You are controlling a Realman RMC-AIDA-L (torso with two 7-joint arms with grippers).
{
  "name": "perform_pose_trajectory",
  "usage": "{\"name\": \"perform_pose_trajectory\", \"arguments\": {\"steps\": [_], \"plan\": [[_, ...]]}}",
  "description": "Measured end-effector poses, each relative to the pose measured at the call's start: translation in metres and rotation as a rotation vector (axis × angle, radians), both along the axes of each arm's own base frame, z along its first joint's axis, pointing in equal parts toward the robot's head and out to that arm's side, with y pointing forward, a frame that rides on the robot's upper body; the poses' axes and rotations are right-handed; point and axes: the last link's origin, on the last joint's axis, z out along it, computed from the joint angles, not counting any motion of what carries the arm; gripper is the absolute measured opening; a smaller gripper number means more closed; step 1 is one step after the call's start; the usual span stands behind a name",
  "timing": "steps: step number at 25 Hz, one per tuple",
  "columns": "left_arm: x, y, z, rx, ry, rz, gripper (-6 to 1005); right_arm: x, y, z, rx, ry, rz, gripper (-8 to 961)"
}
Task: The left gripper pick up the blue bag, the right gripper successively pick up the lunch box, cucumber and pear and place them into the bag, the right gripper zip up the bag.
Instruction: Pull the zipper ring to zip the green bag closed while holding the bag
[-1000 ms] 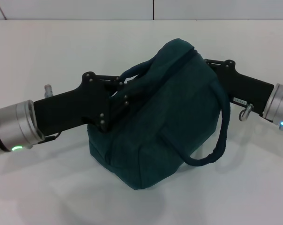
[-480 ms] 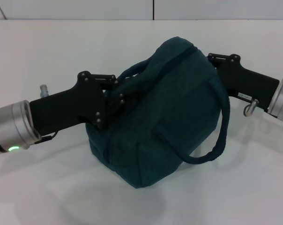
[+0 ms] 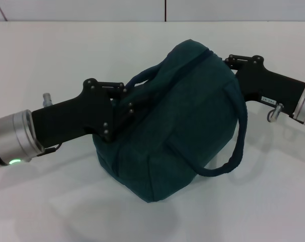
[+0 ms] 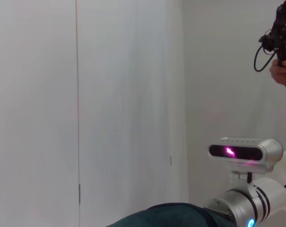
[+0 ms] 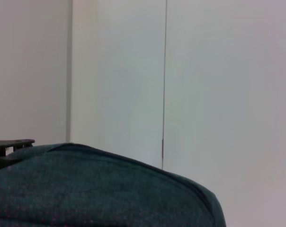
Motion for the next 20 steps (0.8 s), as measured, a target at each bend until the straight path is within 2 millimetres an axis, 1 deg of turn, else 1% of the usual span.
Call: {"name": "perform_pose_trajectory", "arguments": {"steps": [7, 14, 20], "plan": [[0.0008, -0.0010, -0.0024, 0.008, 0.000, -0.007, 101, -0.0004, 0.0023, 0.0001, 0.006, -0.007, -0.004, 323], [0.0008, -0.0013, -0.0034, 0.005, -0.002, -0.005, 101, 0.0002, 0.0023, -0.0039, 0.010, -0.014, -0.016, 320], [0.0019, -0.0003, -0.0042, 0.001, -0.003, -0.006, 105, -0.0033, 0.0019, -0.0083, 0.003, -0.019, -0.007, 318]]}}
